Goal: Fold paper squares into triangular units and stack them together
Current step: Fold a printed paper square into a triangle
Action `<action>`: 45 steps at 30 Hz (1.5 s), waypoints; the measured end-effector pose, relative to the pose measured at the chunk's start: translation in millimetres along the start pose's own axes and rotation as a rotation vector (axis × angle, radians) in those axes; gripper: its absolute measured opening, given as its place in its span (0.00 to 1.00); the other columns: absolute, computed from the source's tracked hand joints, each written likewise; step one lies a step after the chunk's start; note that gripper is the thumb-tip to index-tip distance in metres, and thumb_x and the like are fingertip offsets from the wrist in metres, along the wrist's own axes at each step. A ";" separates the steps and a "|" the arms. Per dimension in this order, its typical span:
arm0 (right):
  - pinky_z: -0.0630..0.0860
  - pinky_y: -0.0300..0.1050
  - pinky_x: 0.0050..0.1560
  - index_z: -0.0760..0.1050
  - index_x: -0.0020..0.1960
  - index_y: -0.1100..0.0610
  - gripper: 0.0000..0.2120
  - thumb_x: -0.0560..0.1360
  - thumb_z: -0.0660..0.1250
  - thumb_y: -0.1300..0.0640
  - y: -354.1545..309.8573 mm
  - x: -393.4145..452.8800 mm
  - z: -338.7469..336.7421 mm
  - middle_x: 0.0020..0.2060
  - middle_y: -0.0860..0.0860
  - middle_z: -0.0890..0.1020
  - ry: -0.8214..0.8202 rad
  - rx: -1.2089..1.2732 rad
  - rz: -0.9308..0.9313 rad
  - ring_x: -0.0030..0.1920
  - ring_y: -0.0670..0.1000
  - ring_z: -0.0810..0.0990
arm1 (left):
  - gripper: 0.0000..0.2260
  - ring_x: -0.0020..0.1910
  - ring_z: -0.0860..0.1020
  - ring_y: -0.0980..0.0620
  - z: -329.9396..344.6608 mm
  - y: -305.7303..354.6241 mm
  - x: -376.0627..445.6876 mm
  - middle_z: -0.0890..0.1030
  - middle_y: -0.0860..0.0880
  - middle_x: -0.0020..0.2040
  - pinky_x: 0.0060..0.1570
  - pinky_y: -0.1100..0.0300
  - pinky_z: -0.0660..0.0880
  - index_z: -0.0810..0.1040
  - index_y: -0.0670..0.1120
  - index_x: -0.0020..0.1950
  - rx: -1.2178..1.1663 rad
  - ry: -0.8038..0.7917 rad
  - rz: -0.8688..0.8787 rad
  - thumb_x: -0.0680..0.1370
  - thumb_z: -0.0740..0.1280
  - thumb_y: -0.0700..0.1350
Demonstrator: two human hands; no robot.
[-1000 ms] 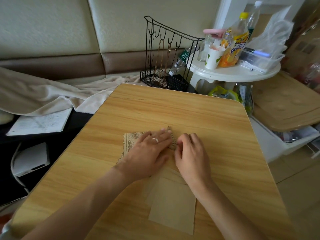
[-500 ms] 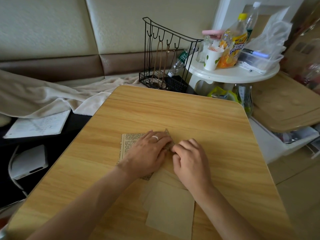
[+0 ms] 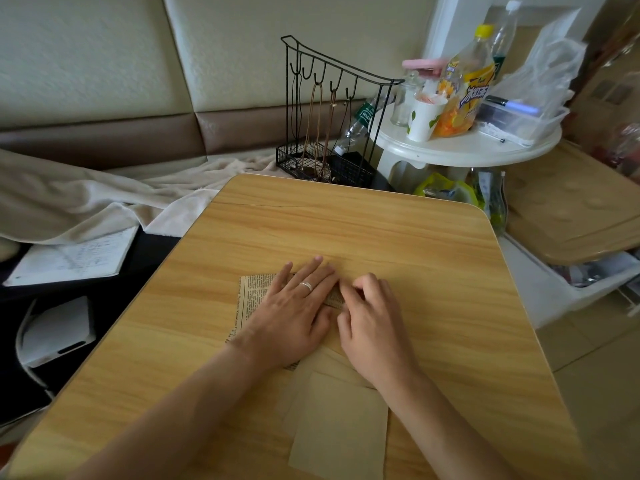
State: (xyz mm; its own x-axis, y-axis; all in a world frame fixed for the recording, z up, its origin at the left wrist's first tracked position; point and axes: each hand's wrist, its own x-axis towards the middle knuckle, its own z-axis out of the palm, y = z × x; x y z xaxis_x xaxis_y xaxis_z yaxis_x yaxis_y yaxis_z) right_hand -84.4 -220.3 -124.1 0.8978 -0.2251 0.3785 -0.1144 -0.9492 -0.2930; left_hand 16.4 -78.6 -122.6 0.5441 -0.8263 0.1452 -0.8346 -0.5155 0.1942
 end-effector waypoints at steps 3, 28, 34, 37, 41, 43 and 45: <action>0.76 0.50 0.52 0.80 0.63 0.61 0.16 0.78 0.64 0.61 1.6 -1.3 -0.9 0.51 0.53 0.74 0.002 -0.024 -0.009 0.51 0.54 0.73 | 0.28 0.82 0.43 0.58 0.4 0.4 0.9 0.56 0.56 0.83 0.80 0.46 0.40 0.58 0.52 0.83 0.023 -0.009 -0.020 0.82 0.46 0.57; 0.81 0.55 0.60 0.86 0.53 0.65 0.10 0.78 0.69 0.60 0.5 -10.3 -1.8 0.55 0.57 0.87 0.157 -0.010 0.012 0.59 0.55 0.85 | 0.31 0.82 0.43 0.58 2.4 -0.8 3.2 0.53 0.59 0.83 0.79 0.41 0.35 0.52 0.56 0.84 0.069 -0.029 -0.065 0.80 0.43 0.61; 0.82 0.50 0.52 0.86 0.44 0.64 0.10 0.74 0.67 0.60 -0.9 -13.3 -4.4 0.46 0.54 0.88 0.282 -0.046 0.024 0.49 0.54 0.87 | 0.32 0.82 0.41 0.57 3.0 -2.4 1.5 0.51 0.58 0.84 0.79 0.40 0.35 0.47 0.56 0.84 0.072 -0.034 -0.060 0.81 0.40 0.66; 0.82 0.50 0.52 0.86 0.44 0.63 0.11 0.75 0.65 0.60 0.7 -11.4 -4.5 0.45 0.54 0.88 0.288 -0.031 0.031 0.47 0.54 0.87 | 0.34 0.82 0.40 0.57 3.1 -1.4 0.9 0.50 0.59 0.83 0.79 0.41 0.36 0.47 0.57 0.84 0.070 -0.033 -0.063 0.79 0.37 0.68; 0.81 0.48 0.48 0.84 0.40 0.61 0.14 0.74 0.62 0.57 0.7 -13.0 -7.9 0.41 0.52 0.87 0.313 -0.039 0.031 0.43 0.53 0.85 | 0.34 0.82 0.41 0.58 4.0 -3.2 1.7 0.52 0.60 0.83 0.79 0.41 0.36 0.49 0.57 0.84 0.042 -0.010 -0.068 0.80 0.39 0.68; 0.80 0.49 0.47 0.84 0.39 0.61 0.14 0.74 0.61 0.57 1.0 -12.3 -7.3 0.41 0.52 0.87 0.301 -0.037 0.038 0.42 0.53 0.85 | 0.33 0.82 0.42 0.58 5.5 -3.2 2.2 0.53 0.59 0.83 0.80 0.41 0.36 0.51 0.57 0.84 0.028 0.001 -0.067 0.80 0.40 0.68; 0.80 0.48 0.47 0.83 0.38 0.61 0.14 0.74 0.61 0.57 1.4 -11.9 -5.9 0.41 0.53 0.86 0.303 -0.038 0.045 0.42 0.53 0.85 | 0.32 0.82 0.42 0.58 6.6 -3.9 2.3 0.52 0.60 0.83 0.80 0.42 0.36 0.51 0.58 0.84 0.016 0.002 -0.073 0.81 0.39 0.68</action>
State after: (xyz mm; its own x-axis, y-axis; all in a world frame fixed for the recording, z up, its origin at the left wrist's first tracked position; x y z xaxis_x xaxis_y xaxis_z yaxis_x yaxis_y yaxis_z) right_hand -97.8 -220.2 -123.8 0.7248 -0.3165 0.6120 -0.1717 -0.9432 -0.2843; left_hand 20.3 -79.9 -129.4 0.6041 -0.7857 0.1332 -0.7937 -0.5782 0.1891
